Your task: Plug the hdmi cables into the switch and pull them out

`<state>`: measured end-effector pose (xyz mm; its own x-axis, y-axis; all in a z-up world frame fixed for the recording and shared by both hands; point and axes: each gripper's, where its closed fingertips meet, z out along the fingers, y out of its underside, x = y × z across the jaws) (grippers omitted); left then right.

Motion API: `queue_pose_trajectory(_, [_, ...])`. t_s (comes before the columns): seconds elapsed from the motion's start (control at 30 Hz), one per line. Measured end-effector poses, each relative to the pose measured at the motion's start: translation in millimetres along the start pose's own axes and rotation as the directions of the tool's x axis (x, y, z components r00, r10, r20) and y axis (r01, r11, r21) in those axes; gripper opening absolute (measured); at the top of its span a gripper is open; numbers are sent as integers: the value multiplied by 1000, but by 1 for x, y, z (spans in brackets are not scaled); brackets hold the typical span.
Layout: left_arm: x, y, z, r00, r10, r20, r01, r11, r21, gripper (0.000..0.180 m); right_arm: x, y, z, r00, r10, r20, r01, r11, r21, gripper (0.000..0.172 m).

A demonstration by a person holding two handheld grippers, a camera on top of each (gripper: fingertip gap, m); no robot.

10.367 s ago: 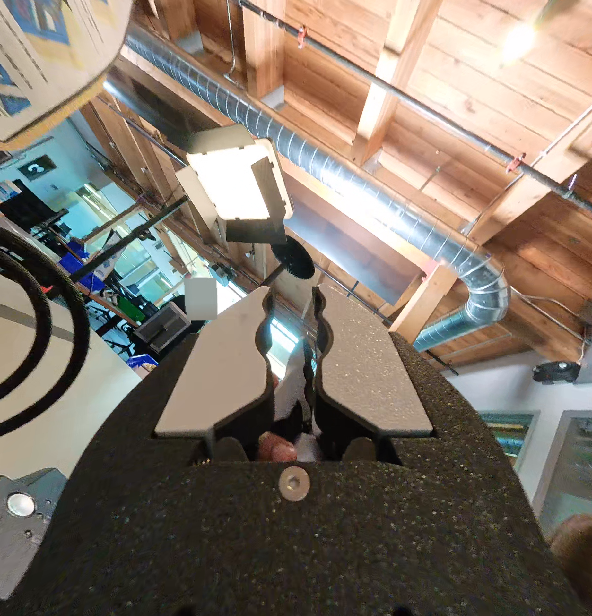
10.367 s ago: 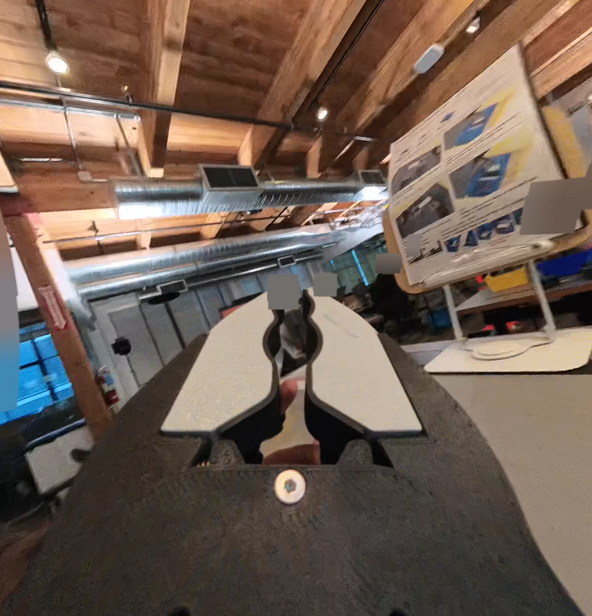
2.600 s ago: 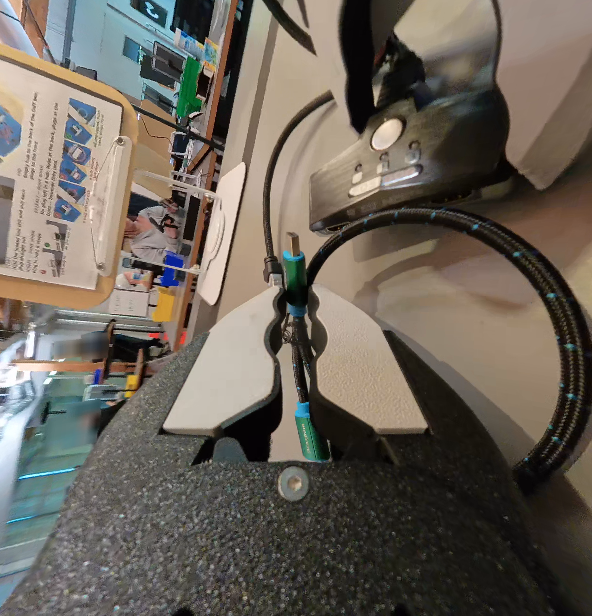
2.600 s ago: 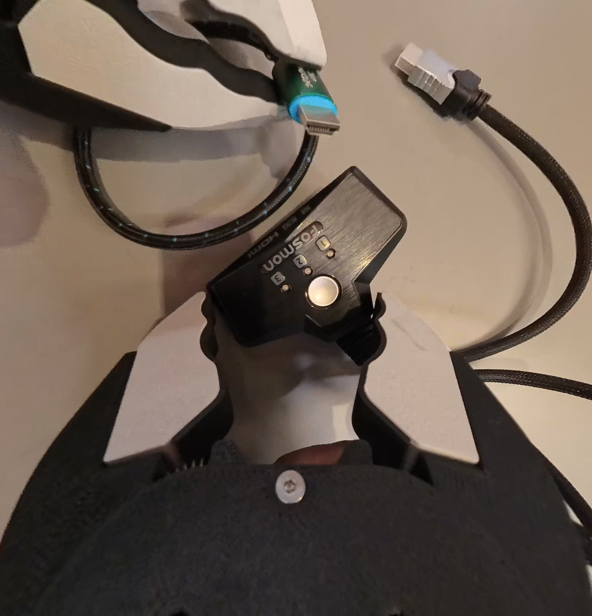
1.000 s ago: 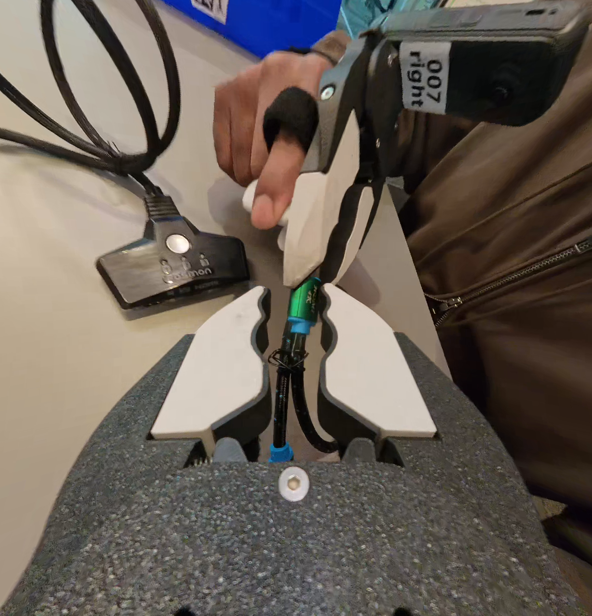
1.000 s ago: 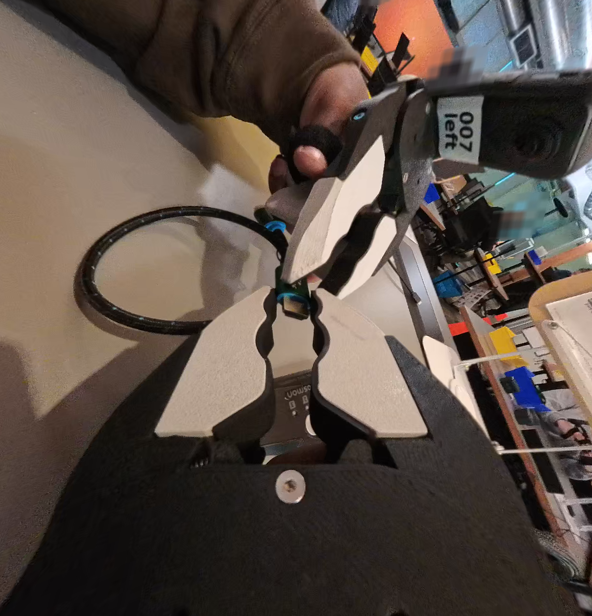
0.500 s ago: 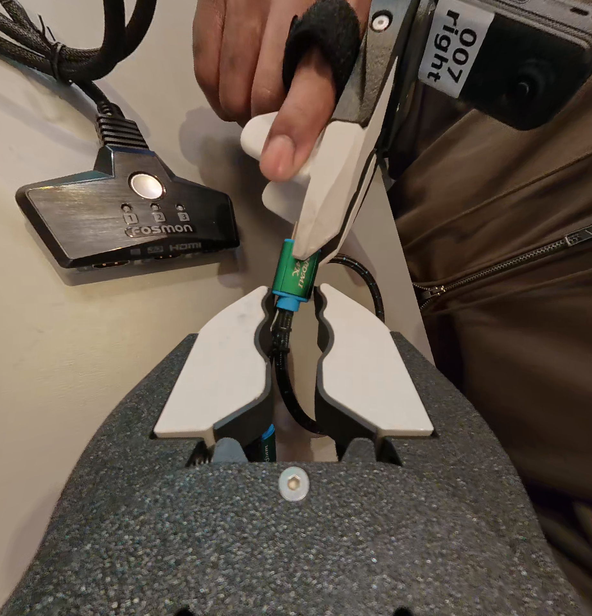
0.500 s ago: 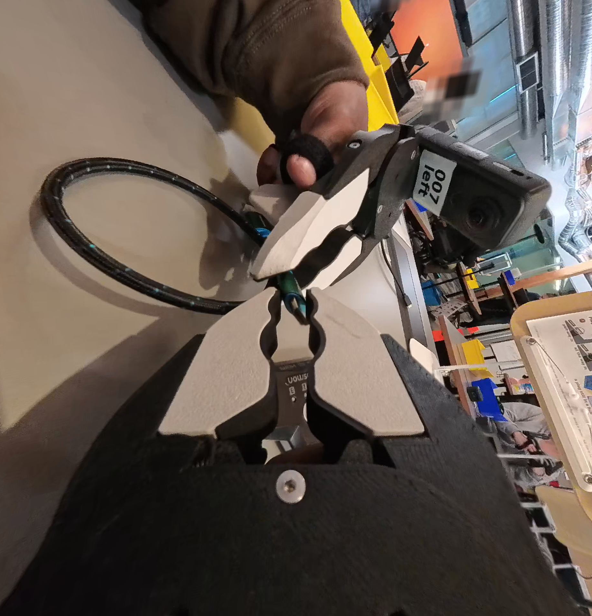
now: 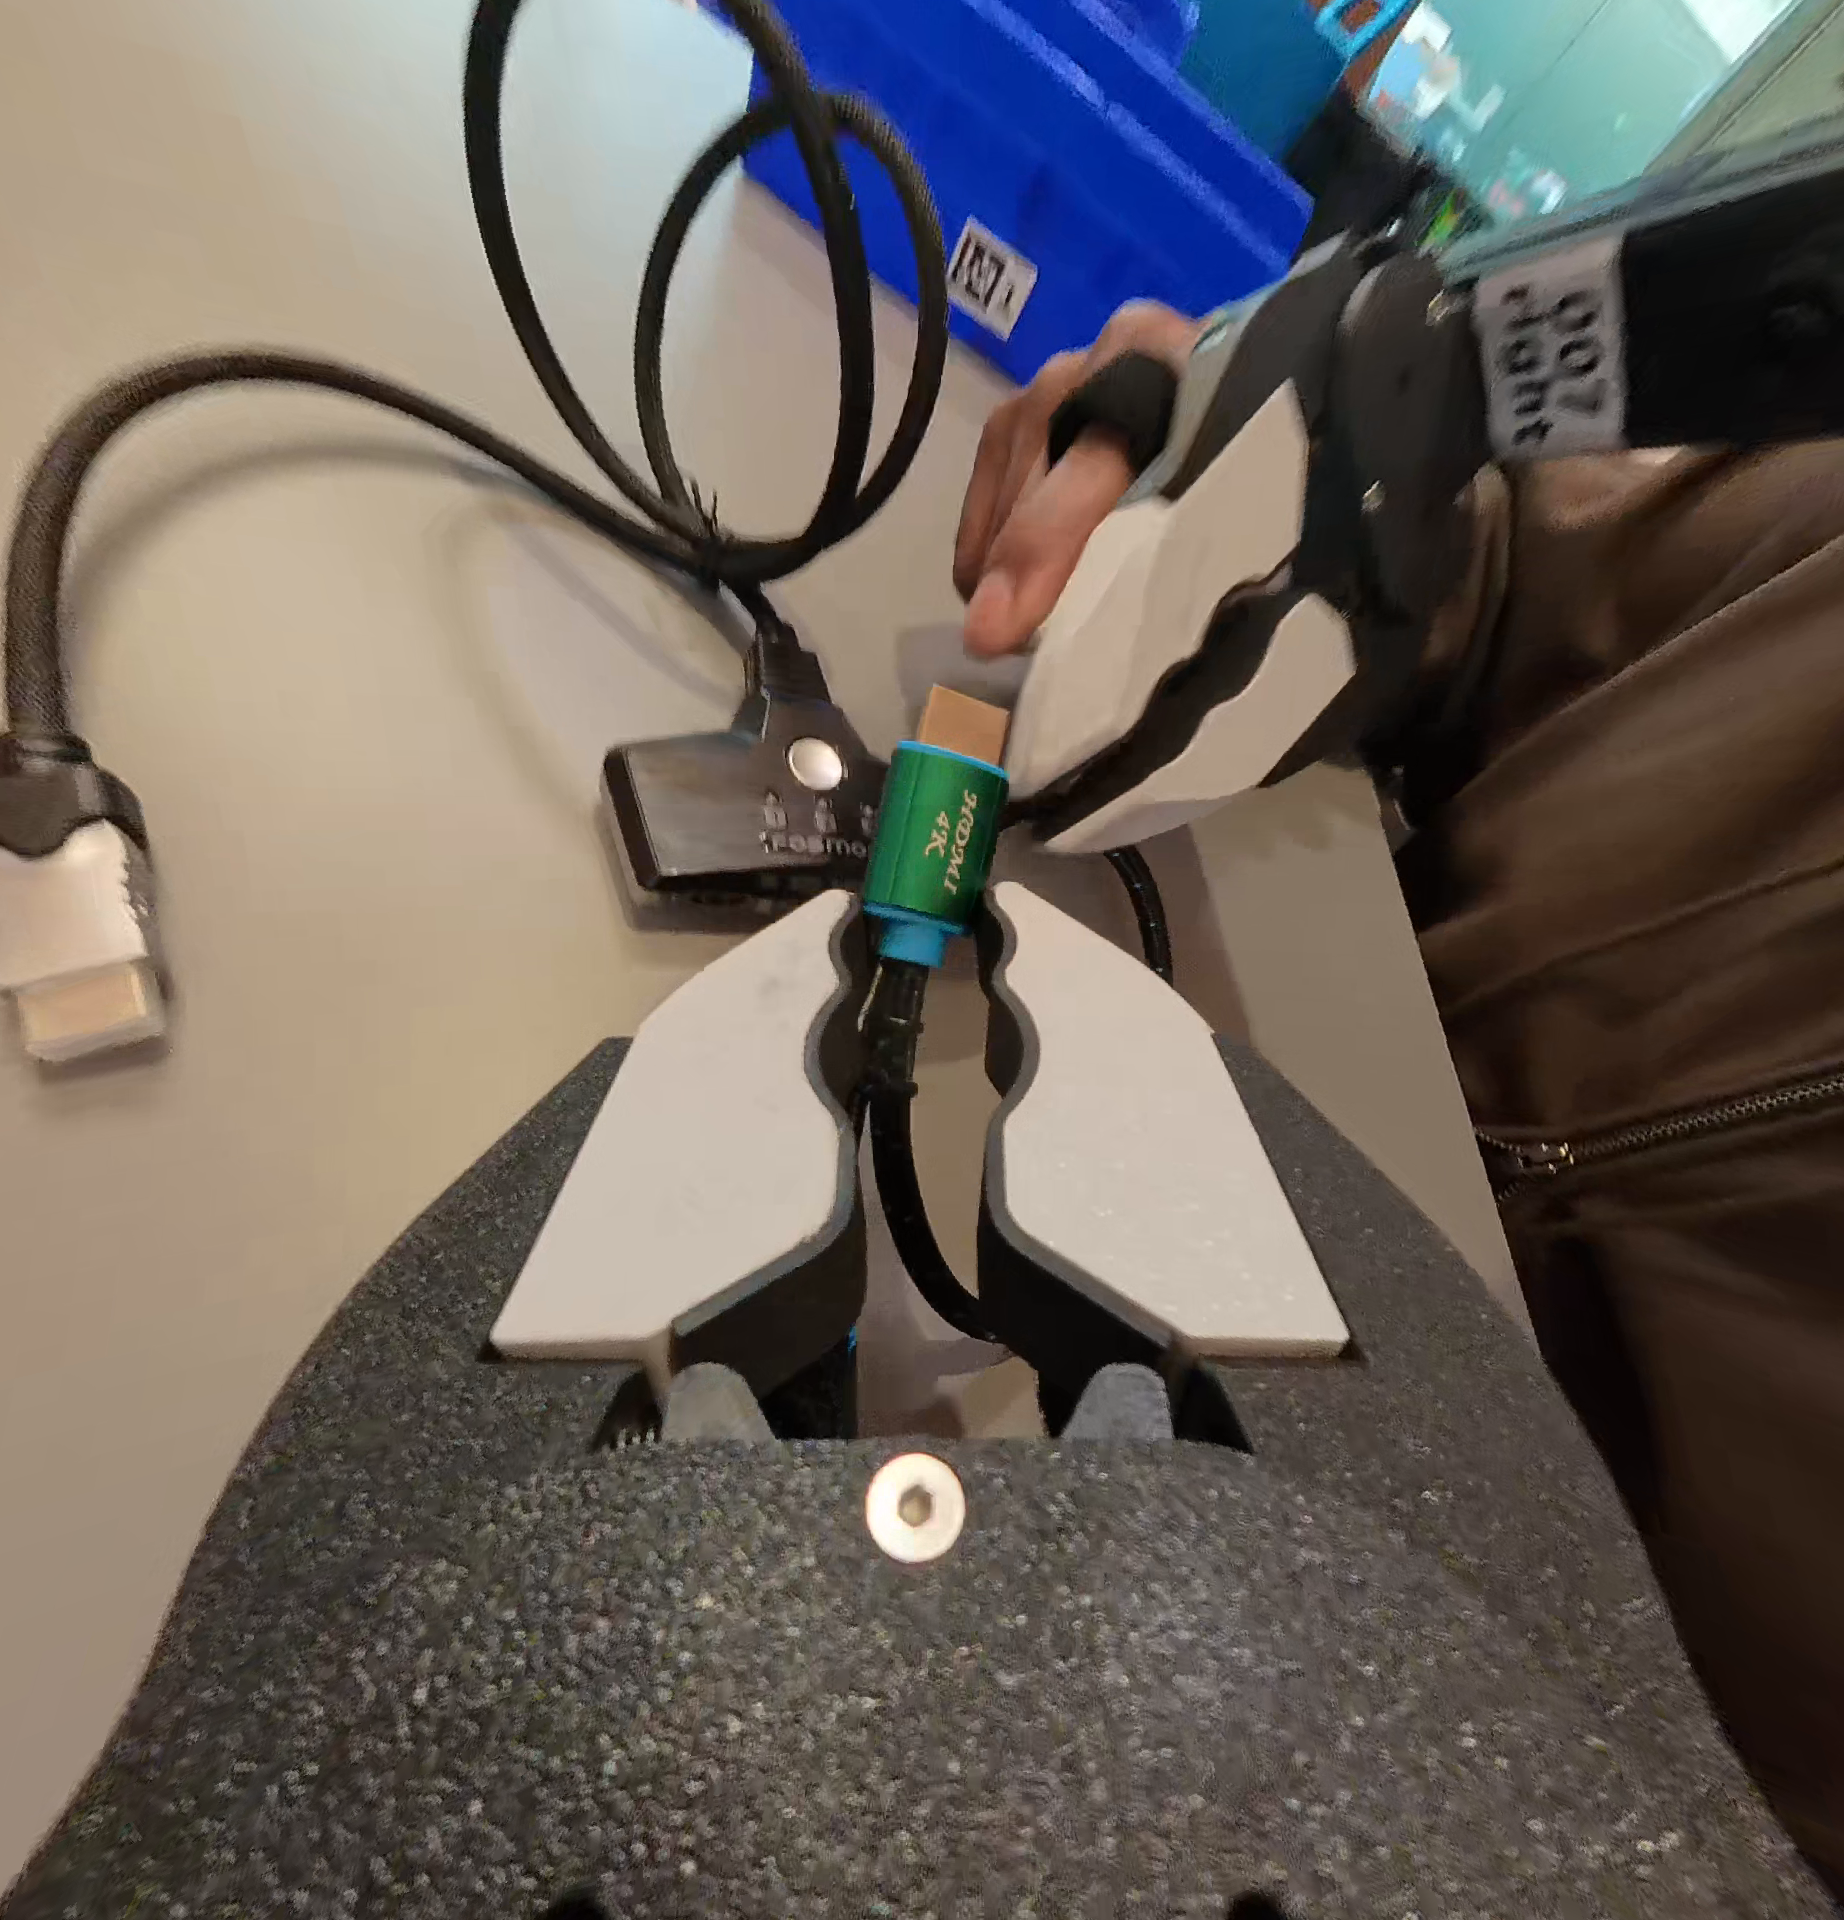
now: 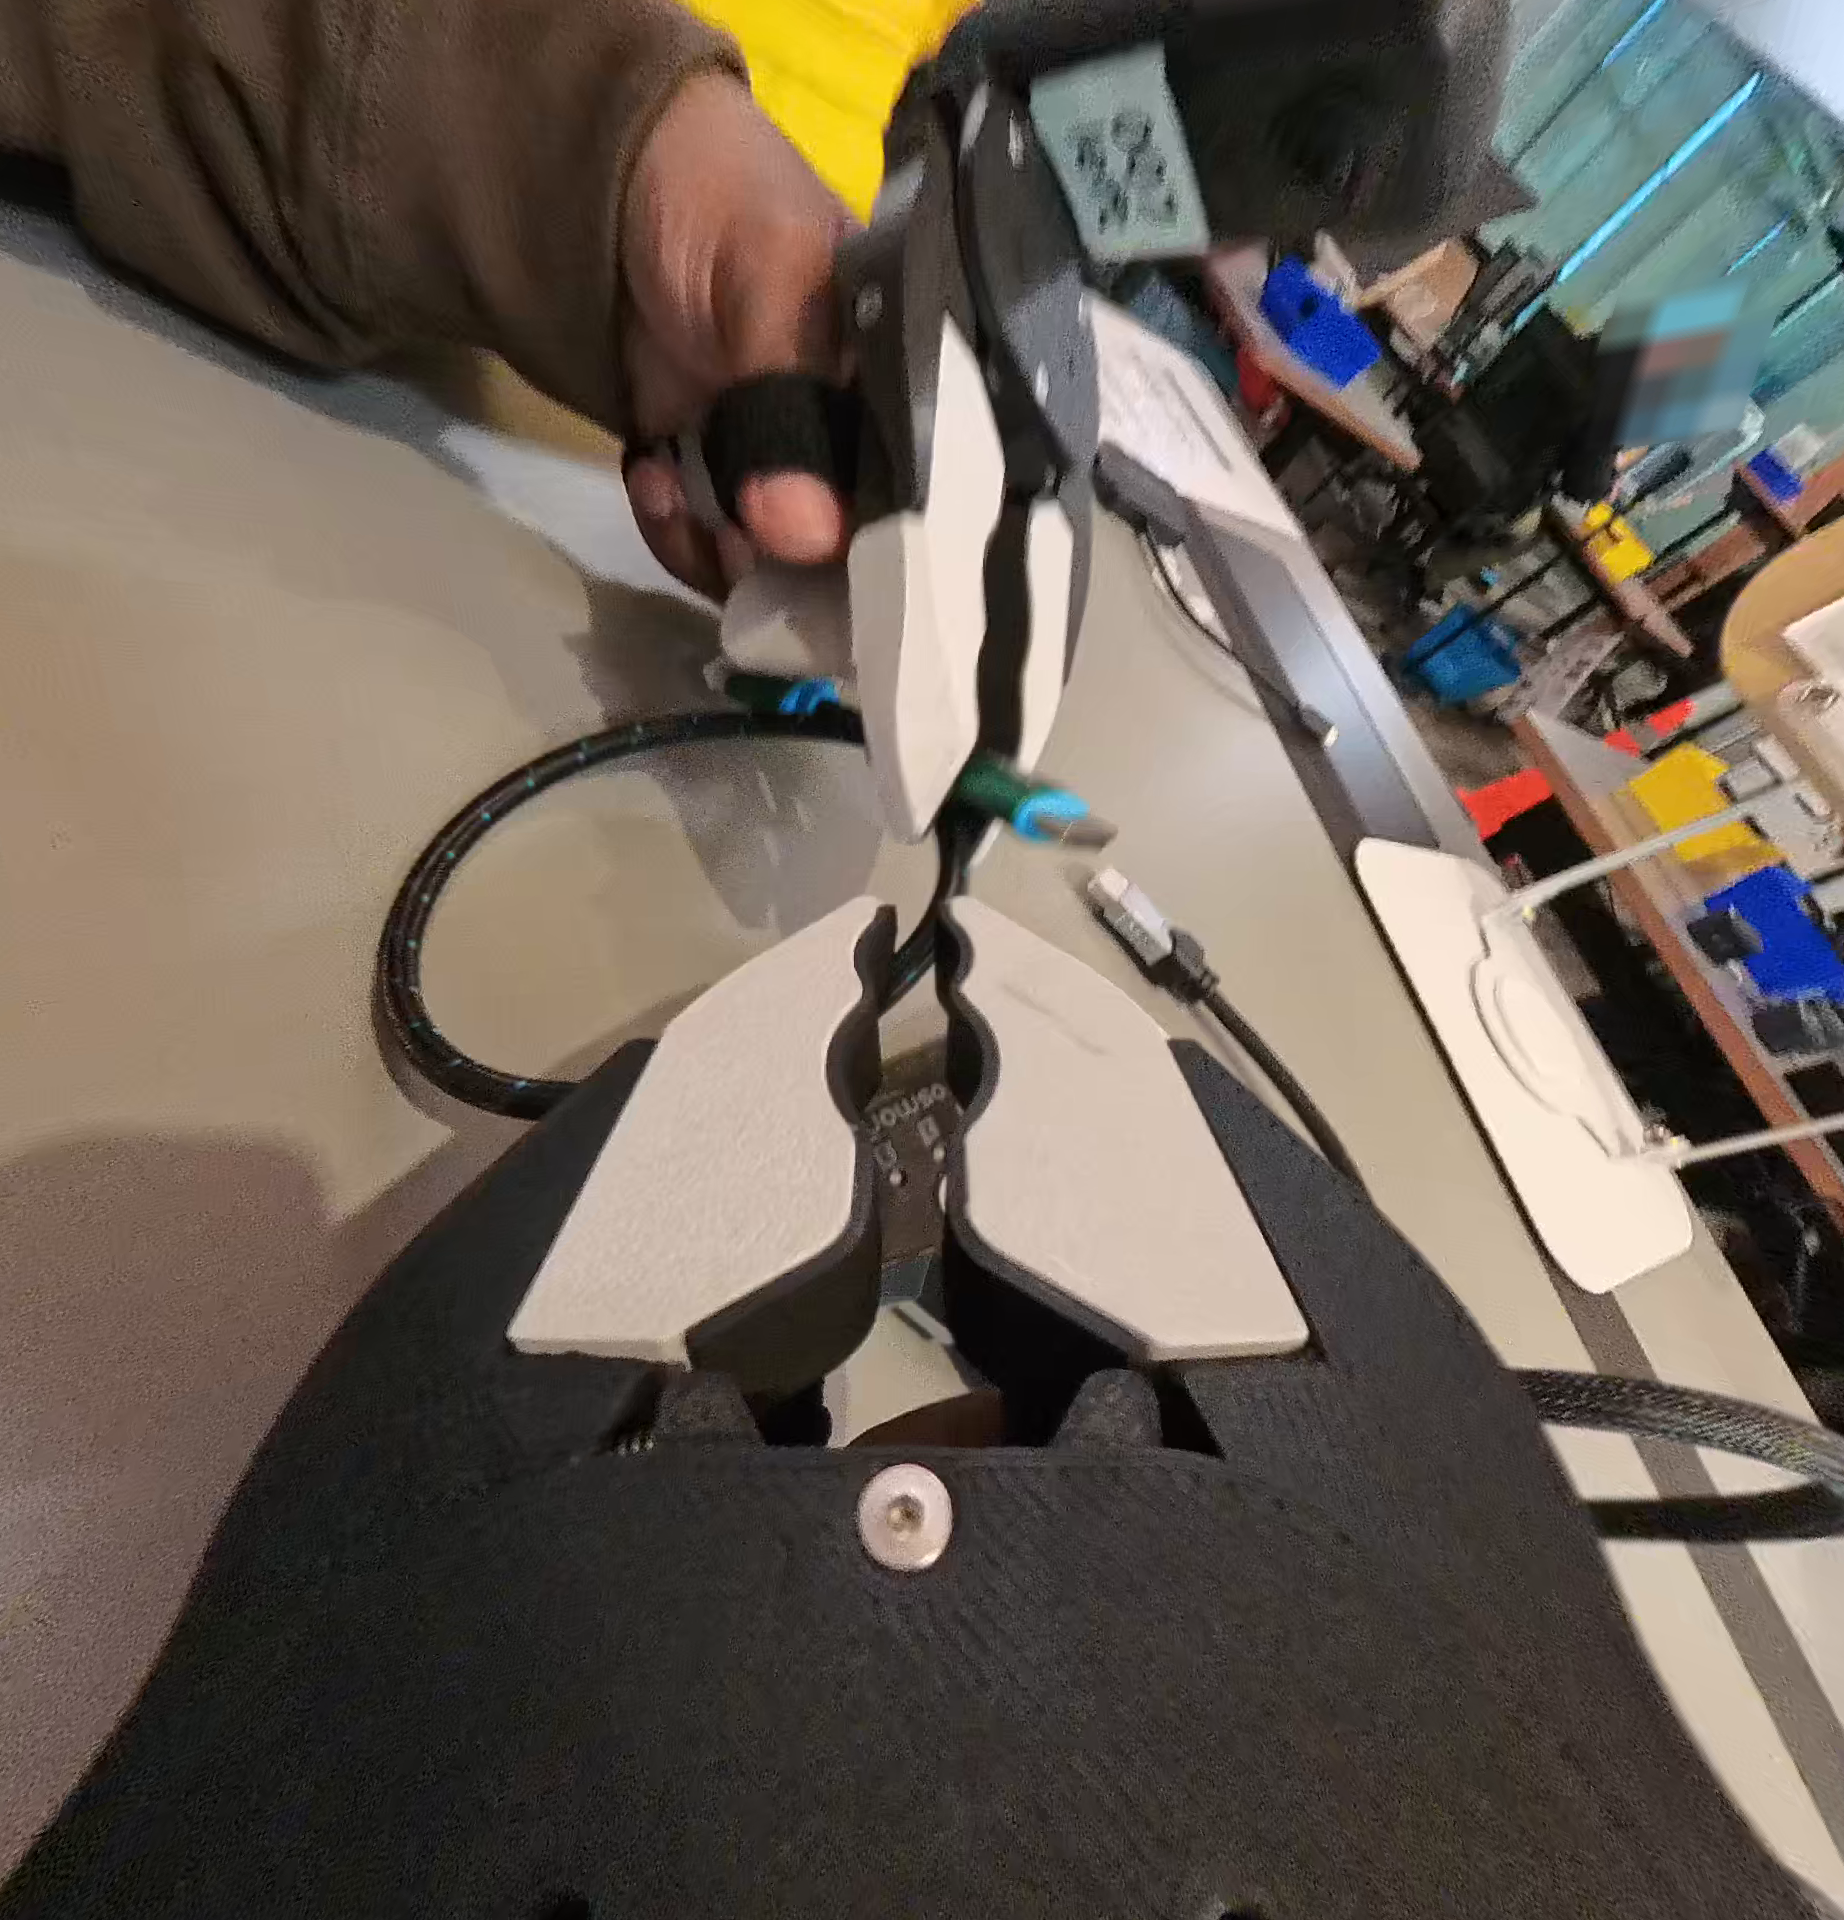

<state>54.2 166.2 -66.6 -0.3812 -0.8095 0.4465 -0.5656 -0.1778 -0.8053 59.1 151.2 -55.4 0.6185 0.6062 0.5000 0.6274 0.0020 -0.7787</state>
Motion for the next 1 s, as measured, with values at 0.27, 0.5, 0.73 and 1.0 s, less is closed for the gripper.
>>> queue_pose_trajectory(0.27, [-2,-2,-4,999,28,-42,-25,997,70,19,5,7,5,997,66,-33,-67,997,-30,5])
queue_pose_trajectory(0.5, [-2,-3,-5,998,53,36,-53,999,7,18,6,9,6,991,132,-22,-133,990,-44,9])
queue_pose_trajectory(0.73, [0,-18,-4,962,167,216,-164,986,-30,18,20,-5,-3,856,511,79,-515,857,27,27])
queue_pose_trajectory(1.0, [24,-16,15,912,328,246,-300,943,-146,19,22,-23,-10,747,640,182,-659,749,71,18])
